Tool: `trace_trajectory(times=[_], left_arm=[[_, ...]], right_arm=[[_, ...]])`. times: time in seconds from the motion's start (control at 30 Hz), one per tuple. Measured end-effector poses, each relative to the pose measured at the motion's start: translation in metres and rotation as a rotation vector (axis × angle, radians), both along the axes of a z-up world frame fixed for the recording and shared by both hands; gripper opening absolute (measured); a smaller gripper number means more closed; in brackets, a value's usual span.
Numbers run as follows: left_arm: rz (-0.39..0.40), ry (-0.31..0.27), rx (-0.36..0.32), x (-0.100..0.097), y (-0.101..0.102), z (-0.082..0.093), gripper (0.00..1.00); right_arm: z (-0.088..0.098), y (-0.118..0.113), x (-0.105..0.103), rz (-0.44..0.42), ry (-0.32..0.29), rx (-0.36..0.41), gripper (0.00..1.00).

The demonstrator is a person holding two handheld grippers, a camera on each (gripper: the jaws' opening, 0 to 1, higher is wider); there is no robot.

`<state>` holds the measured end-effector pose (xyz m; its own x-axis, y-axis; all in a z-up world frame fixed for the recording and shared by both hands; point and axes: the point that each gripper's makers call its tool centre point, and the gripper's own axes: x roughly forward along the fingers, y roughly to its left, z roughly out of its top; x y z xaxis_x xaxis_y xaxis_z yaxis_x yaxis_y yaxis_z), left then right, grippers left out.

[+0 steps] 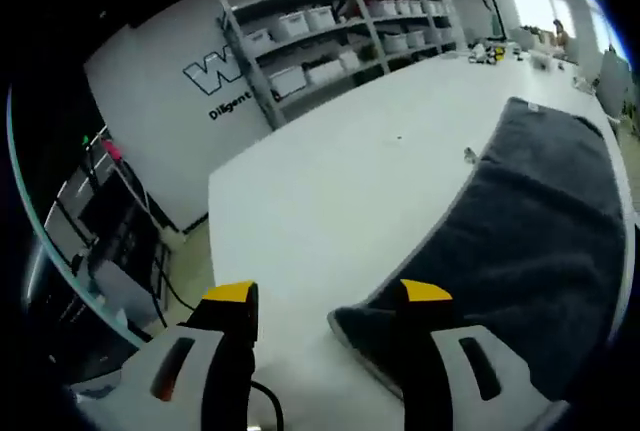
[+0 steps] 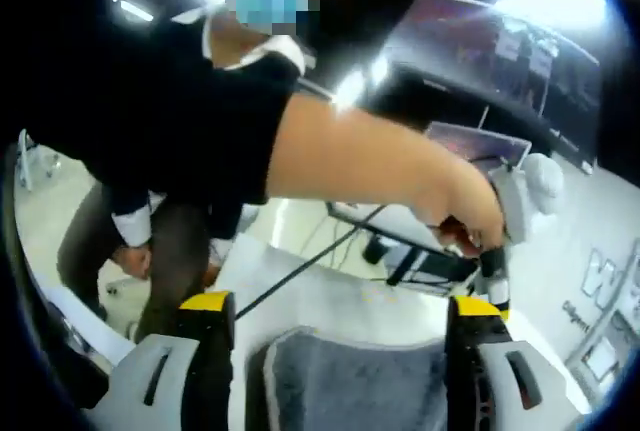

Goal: Open the folded towel by lifting each exposed corner and separating the folded layers until the towel lies flat within the target outline without major curled edges

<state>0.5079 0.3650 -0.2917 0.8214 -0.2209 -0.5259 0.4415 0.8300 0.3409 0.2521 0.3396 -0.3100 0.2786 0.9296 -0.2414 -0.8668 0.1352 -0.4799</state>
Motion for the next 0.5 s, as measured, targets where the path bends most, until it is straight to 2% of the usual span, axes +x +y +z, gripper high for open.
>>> trace_trajectory(times=[0.13, 0.23, 0.3, 0.33, 0.4, 0.5], left_arm=[[-0.027, -0.060, -0.162, -0.026, -0.014, 0.020, 0.57], [-0.036, -0.090, -0.204, -0.048, -0.013, 0.028, 0.59], [-0.014, -0.137, -0.259, -0.058, -0.006, 0.039, 0.60], [-0.012, -0.162, -0.271, -0.071, -0.010, 0.042, 0.60], [0.001, -0.174, -0.278, -0.091, -0.010, 0.042, 0.62], [0.028, -0.200, -0.265, -0.113, -0.005, 0.039, 0.69]], right_arm=[[0.020, -0.019, 0.013, -0.014, 0.004, -0.003, 0.95], [0.045, -0.036, 0.036, -0.058, -0.010, 0.030, 0.92], [0.059, -0.052, 0.059, -0.098, -0.007, 0.037, 0.87], [0.064, -0.058, 0.068, -0.111, -0.008, 0.042, 0.87], [0.071, -0.069, 0.087, -0.150, -0.017, 0.043, 0.89], [0.076, -0.076, 0.113, -0.186, -0.022, 0.023, 0.88]])
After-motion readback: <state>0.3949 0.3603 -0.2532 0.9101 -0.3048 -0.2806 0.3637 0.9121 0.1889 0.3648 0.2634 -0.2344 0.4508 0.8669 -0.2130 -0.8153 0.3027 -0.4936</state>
